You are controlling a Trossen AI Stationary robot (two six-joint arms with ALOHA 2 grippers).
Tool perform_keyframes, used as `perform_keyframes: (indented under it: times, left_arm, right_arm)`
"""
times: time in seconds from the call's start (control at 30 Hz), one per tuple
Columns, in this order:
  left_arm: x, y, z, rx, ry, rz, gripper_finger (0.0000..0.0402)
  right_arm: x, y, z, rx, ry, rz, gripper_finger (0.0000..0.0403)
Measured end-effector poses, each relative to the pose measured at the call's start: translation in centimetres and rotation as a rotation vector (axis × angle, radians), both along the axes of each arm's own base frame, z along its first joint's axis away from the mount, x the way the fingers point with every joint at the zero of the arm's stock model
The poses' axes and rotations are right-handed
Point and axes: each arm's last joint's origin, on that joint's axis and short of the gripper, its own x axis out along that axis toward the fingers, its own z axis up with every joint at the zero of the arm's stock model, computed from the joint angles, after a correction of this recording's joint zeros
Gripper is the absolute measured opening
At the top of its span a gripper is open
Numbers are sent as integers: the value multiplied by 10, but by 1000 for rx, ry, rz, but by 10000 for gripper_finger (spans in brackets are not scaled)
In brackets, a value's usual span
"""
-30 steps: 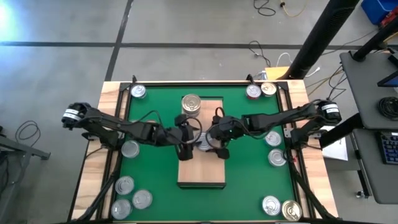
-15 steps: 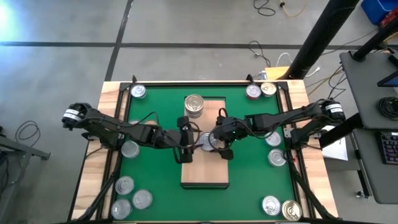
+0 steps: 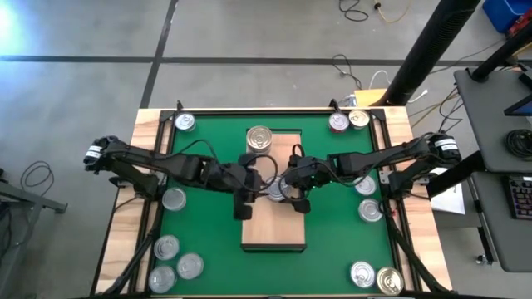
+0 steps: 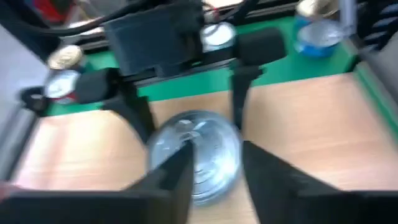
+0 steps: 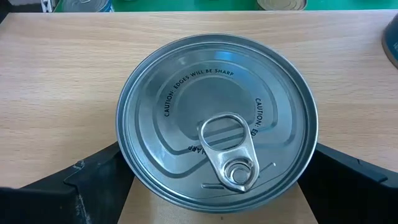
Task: Stack canned seafood by type on shelf
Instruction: Put the green tuna can on the shelf
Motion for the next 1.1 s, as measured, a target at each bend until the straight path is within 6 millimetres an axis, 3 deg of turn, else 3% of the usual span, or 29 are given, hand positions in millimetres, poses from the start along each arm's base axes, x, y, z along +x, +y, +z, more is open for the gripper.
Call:
perform_keyframes:
  times: [0.07,0.13,0.33,0.73,0.93,1.1]
  left_arm:
    - [0,0,0,-29,5,5,29]
    - [1,1,-2,-43,-3,17,12]
    - [6,10,-19,-94,-52,73,1]
    - [15,27,-33,-126,-160,126,0]
    - [32,29,-66,-109,-63,118,0]
    - [37,25,-73,-117,-29,98,0]
  right_arm:
    - [0,0,0,0,0,0,384]
    - [0,0,0,0,-1,0,384]
    - [3,-1,3,22,-41,-91,384]
    - [4,3,5,0,-54,-76,385]
    - [3,3,5,-3,-54,-80,385]
    - [3,3,10,21,1,-84,385]
